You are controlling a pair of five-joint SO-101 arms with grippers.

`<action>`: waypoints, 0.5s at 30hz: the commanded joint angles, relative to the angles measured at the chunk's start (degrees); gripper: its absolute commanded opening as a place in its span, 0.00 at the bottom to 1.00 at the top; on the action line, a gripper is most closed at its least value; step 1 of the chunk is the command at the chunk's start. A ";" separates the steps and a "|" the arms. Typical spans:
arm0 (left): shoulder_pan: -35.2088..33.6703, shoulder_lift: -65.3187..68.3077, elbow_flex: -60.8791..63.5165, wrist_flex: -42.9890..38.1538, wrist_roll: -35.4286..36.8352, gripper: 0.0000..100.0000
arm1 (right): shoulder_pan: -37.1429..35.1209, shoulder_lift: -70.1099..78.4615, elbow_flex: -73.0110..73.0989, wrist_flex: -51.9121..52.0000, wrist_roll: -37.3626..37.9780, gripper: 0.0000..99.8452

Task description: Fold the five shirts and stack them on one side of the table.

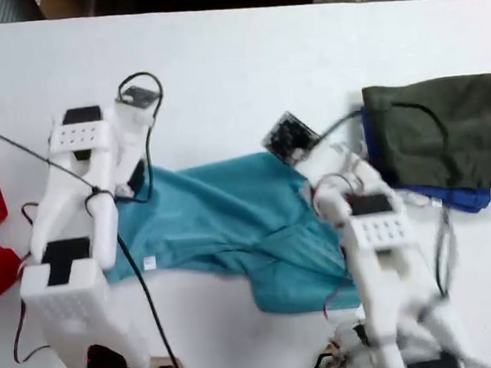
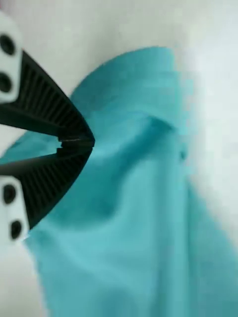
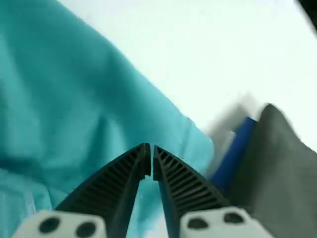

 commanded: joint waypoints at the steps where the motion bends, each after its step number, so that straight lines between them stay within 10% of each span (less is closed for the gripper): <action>1: 0.18 1.67 -2.59 -6.86 2.29 0.03 | -0.75 16.75 -9.85 -4.62 -1.23 0.02; 15: -12.66 14.59 -21.32 3.60 -2.90 0.03 | 10.24 44.70 -41.93 12.44 -0.88 0.02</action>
